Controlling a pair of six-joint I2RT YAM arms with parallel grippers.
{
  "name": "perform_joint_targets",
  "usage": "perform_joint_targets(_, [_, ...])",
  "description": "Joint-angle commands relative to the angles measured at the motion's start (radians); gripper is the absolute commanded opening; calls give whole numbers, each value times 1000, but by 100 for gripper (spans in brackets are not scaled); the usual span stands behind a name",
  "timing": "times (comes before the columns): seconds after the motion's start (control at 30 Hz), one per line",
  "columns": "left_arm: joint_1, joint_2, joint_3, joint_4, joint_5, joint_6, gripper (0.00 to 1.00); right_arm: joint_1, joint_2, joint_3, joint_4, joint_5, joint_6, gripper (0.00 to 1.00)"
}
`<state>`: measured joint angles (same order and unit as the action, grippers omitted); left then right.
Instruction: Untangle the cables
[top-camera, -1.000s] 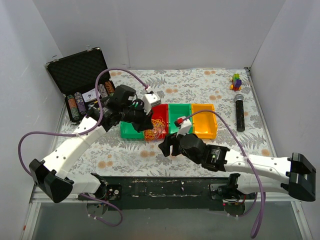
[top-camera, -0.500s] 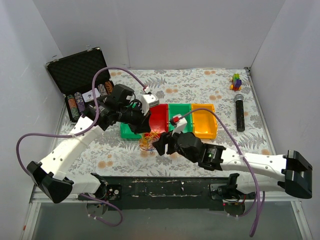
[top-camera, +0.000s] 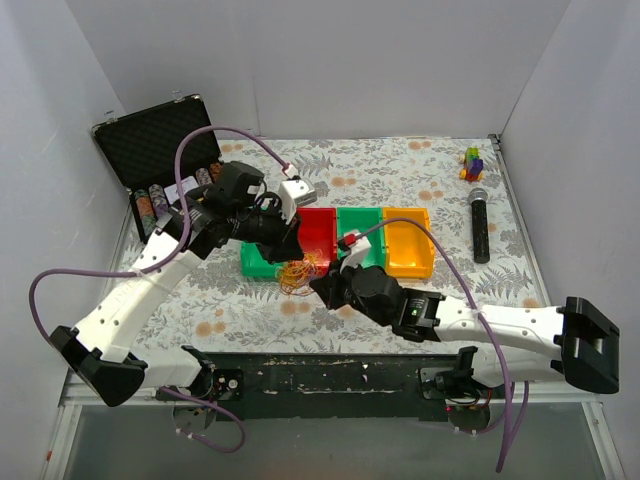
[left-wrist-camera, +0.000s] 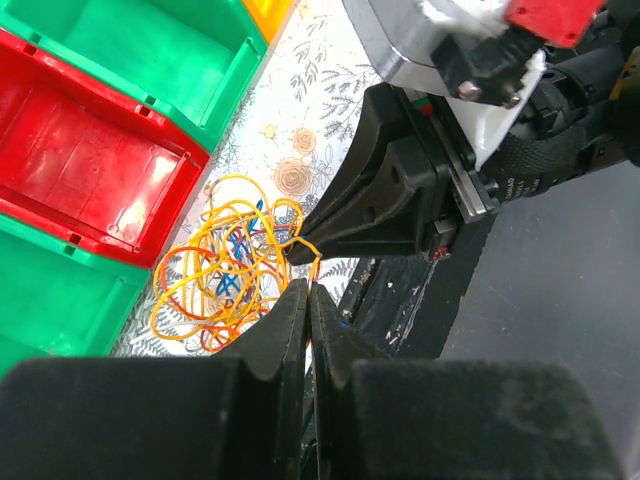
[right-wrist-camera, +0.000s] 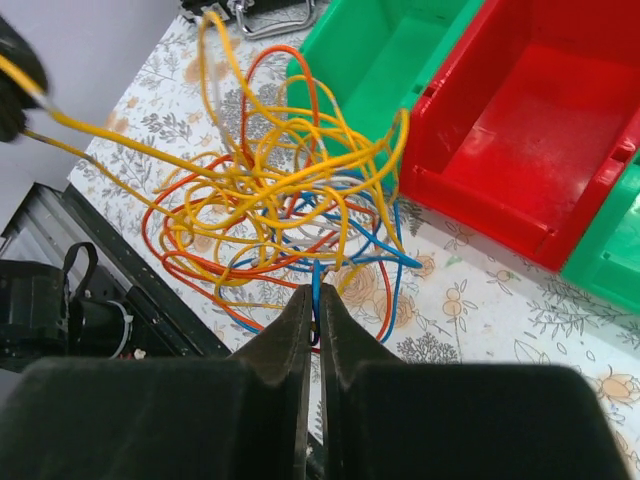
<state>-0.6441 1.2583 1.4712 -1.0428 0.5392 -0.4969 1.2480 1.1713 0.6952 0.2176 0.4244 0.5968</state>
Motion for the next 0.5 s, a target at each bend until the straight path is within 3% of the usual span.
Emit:
perform_joint_targets(0.0, [-3, -27, 67, -13, -36, -8, 0, 7, -47, -54, 0, 80, 40, 6])
perform_joint_targets(0.23, [-3, -68, 210, 122, -365, 0, 0, 7, -209, -267, -133, 142, 178, 3])
perform_joint_targets(0.47, [-3, -85, 334, 220, -515, 6, 0, 7, -236, -319, -349, 171, 326, 1])
